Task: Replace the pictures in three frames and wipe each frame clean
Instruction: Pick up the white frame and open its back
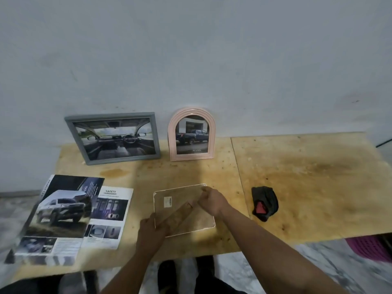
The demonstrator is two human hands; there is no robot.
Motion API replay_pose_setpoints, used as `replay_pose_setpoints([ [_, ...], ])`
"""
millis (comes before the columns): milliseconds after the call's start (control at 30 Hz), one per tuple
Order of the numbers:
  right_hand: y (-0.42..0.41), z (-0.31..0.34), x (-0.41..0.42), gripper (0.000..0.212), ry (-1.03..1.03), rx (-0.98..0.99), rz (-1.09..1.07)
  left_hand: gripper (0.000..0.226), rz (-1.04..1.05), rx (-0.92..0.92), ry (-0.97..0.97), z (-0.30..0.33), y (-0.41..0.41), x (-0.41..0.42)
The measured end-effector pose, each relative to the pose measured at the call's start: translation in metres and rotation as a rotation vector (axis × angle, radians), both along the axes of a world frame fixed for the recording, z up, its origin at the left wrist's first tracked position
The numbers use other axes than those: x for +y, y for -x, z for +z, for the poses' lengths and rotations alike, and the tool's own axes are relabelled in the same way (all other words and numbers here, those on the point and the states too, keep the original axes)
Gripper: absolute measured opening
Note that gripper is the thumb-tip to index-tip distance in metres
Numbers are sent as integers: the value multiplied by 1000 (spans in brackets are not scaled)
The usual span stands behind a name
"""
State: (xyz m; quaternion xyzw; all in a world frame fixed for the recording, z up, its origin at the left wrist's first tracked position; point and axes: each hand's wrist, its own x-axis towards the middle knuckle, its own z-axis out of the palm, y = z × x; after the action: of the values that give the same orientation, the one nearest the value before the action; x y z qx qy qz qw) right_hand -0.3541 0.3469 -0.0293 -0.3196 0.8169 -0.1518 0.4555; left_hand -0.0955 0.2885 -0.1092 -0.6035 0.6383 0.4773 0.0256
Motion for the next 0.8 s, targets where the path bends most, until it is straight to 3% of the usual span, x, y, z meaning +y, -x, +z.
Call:
replay_pose_setpoints([
  [100,18,-7,-10,56,-39,25,49,56,-53,33,83,4,10,7],
  [233,37,-13,-17,56,-52,38,82,101,-81,-47,120,22,25,17],
  [333,43,-18,-21,52,-65,54,132,118,-164,-138,108,23,26,17],
  [567,47,-26,-25,55,-63,21,105,116,-199,-184,168,21,26,19],
  [800,52,-25,-50,42,-122,57,100,112,-218,-250,173,26,30,15],
])
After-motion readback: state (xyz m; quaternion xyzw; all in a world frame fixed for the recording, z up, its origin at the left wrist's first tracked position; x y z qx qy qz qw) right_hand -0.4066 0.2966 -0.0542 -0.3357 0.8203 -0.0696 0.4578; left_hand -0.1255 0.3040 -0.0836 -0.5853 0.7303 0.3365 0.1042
